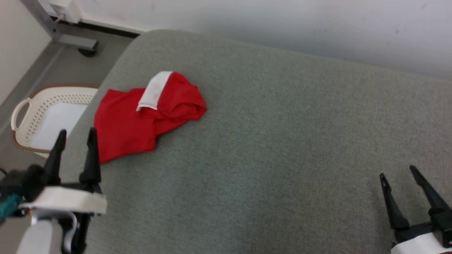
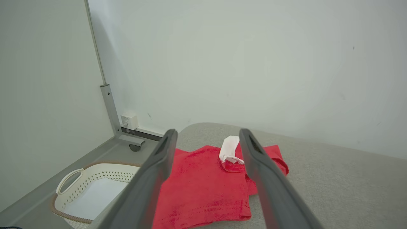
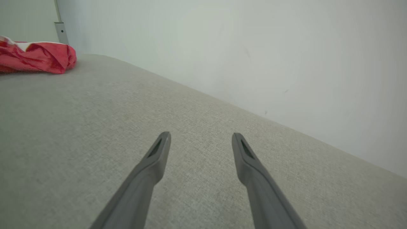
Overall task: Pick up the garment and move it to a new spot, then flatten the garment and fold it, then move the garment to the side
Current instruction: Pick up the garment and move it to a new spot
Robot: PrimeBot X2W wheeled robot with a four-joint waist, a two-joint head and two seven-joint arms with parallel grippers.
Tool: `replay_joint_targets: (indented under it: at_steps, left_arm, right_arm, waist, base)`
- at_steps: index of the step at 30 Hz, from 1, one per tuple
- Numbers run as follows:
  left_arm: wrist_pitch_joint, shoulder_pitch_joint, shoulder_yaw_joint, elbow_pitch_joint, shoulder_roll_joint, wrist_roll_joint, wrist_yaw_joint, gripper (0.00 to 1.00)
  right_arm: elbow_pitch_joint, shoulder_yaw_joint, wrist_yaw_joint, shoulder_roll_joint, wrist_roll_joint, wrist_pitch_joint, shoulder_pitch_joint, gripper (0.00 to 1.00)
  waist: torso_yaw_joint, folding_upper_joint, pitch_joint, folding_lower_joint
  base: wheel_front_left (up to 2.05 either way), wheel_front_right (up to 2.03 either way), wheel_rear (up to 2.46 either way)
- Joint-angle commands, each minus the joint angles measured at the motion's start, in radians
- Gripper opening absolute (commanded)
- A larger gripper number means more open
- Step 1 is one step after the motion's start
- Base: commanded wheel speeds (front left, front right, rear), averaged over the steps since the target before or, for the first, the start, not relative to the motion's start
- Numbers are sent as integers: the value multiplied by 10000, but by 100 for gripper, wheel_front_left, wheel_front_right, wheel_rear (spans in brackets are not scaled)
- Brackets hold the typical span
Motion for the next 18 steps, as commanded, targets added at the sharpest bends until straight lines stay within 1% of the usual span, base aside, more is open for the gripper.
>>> replay_joint_targets:
  at_steps: [1,2,3,4,5,7,10,12,16,18]
  left_arm:
    - [302,-945,11,444,328,-422,-61,100]
    - [508,-1477,-74,745,501,-670,-53,100]
    - [682,-2051,-98,1070,500,-1178,-54,100]
    - [922,-2519,-55,1468,625,-1456,-59,100]
    - [1127,-2940,-209,1865,899,-1552,-62,100]
    - [1600,-3782,-298,2804,974,-2087,-42,100]
    - [2300,-4743,-569,4109,1174,-2496,-55,100]
    - [2628,-5166,-631,4872,1246,-2771,-51,100]
    - [3231,-5640,-1133,6035,1256,-3202,-49,100]
    - [3717,-5702,-1530,6649,1371,-3088,-51,100]
  right_arm:
    - [-123,-67,-26,-289,-91,6,-380,100]
    - [-165,-89,-26,-431,-98,7,-515,100]
    - [-203,-127,-26,-545,-123,13,-641,100]
    - [-258,-143,-26,-667,-166,43,-744,100]
    - [-280,-144,-26,-770,-188,63,-819,100]
    - [-338,-53,-26,-884,-209,156,-947,100]
    - [-319,125,-28,-1014,-183,248,-1112,100]
    - [-356,169,-32,-1029,-164,306,-1168,100]
    - [-371,230,-33,-999,-112,325,-1116,100]
    - [-333,238,-31,-956,-111,311,-1073,100]
  waist:
    - [-614,0,1659,-2]
    - [-643,0,1920,-2]
    - [-663,0,2147,-2]
    - [-694,0,2355,-2]
    - [-732,0,2505,-2]
    - [-831,0,2716,-2]
    - [-1071,0,2864,-2]
    - [-1244,0,2892,-2]
    - [-1527,0,2839,-2]
    - [-1620,0,2764,-2]
  base:
    - [0,0,0]
    - [0,0,0]
    - [0,0,0]
    - [0,0,0]
    - [0,0,0]
    - [0,0,0]
    - [0,0,0]
    - [0,0,0]
    - [0,0,0]
    - [0,0,0]
